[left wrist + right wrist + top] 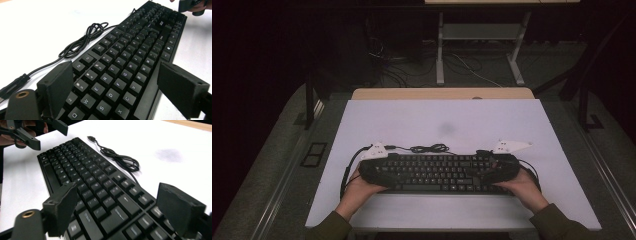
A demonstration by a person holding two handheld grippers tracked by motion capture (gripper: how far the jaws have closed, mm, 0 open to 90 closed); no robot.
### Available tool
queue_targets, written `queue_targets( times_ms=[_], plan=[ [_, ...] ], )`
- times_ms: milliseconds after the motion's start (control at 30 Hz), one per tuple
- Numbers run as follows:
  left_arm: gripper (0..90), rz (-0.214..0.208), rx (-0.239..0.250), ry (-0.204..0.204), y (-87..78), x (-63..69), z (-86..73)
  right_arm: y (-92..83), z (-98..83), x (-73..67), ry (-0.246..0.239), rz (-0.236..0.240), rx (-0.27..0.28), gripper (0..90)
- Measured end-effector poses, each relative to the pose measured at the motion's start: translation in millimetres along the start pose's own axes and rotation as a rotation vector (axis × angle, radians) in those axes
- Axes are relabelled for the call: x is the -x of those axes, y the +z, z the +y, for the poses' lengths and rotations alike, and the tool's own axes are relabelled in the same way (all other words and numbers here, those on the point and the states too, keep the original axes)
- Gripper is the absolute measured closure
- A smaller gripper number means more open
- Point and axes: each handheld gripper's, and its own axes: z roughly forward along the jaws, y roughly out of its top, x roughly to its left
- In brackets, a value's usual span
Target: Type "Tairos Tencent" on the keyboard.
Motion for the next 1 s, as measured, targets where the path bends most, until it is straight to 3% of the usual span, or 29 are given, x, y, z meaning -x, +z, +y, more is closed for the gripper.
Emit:
queue_targets(
  times_ms=[367,733,1000],
  plan=[
    [0.0,0.004,-0.014,-0.024,-6.5,-1.3,-9.4,-27.0,-17.5,6.9,0.018,-0.024,0.002,16.4],
    [0.0,0.015,-0.008,-0.018,-8.4,-1.0,-8.0,-44.4,-30.5,11.1,0.029,-0.047,0.000,14.9],
    [0.0,0.012,-0.007,-0.022,-8.3,-1.3,-8.1,-47.4,-32.4,11.1,0.030,-0.049,0.003,14.9]
  ],
)
